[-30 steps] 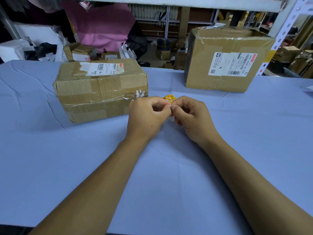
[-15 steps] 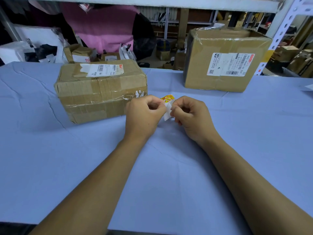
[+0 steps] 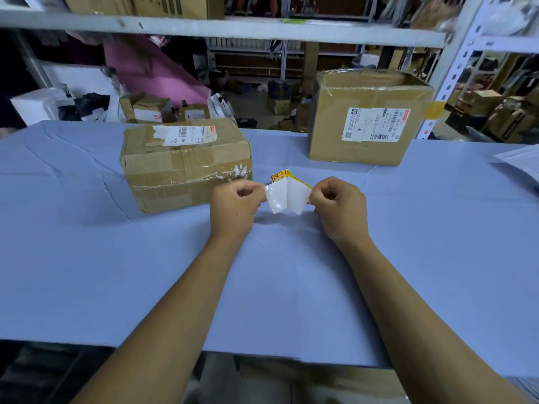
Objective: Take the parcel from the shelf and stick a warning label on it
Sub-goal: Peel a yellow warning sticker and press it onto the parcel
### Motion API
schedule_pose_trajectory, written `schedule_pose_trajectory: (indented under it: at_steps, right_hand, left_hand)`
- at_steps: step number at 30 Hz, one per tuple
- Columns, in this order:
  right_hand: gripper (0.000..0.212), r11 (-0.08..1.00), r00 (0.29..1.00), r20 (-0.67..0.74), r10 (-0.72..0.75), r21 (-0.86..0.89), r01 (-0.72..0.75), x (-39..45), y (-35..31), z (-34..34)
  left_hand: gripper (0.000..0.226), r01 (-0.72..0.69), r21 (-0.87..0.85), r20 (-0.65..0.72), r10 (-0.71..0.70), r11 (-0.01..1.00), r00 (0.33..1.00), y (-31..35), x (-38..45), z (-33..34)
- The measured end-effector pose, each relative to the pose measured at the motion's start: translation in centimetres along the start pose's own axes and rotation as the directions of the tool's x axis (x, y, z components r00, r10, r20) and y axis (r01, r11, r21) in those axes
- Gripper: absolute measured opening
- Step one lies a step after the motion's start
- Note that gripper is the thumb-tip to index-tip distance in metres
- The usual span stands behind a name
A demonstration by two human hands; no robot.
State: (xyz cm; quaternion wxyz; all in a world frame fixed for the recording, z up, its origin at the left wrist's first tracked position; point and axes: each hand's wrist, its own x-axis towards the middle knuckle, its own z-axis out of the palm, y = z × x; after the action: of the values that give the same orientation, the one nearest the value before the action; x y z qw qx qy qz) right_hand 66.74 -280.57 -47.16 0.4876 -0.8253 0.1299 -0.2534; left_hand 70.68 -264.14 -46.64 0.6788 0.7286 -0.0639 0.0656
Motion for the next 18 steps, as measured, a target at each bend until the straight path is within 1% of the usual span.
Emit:
schedule_pose_trajectory:
  at_steps: [2, 6, 9, 11, 14, 16, 18]
  right_hand:
    - [0.015, 1.0, 0.999, -0.038, 0.019, -0.02, -0.02, -0.1, 0.0, -0.3]
    - [0.012, 0.995, 0.982, -0.17, 0.085, -0.029, -0.091, 0.0, 0.1, -0.7]
    - [0.013, 0.993, 0.971, -0.21, 0.111, -0.007, -0.115, 0.1, 0.1, -0.6]
    - [0.015, 0.996, 0.978, -0.196, 0.077, -0.031, -0.084, 0.1, 0.0, -0.4]
    - [0.019, 0.998, 0.991, -0.135, -0.014, -0.066, 0.005, -0.2, -0.3, 0.0]
    - [0.016, 0.994, 0.993, -0.074, -0.091, -0.064, 0.086, -0.6, -0.5, 0.4]
    - [0.013, 0.977, 0.98, 0.012, -0.198, -0.073, 0.198, -1.1, -0.8, 1.1]
  left_hand:
    - [0.012, 0.009, -0.009, -0.028, -0.01, 1.0, 1.0, -0.2, -0.1, 0.0]
    - [0.011, 0.028, -0.007, -0.114, -0.029, 1.0, 0.993, -0.7, -0.1, -0.3]
    - [0.014, 0.018, 0.055, -0.163, -0.009, 0.998, 0.987, -0.9, 0.1, -0.3]
    - [0.014, 0.001, 0.099, -0.181, 0.017, 0.995, 0.983, -1.0, 0.1, -0.2]
    - [0.014, -0.026, 0.168, -0.182, 0.056, 0.985, 0.982, -0.9, 0.1, -0.1]
    - [0.014, -0.054, 0.205, -0.17, 0.089, 0.977, 0.981, -0.8, -0.1, 0.0]
    - [0.014, -0.086, 0.211, -0.138, 0.116, 0.974, 0.984, -0.8, -0.3, 0.1]
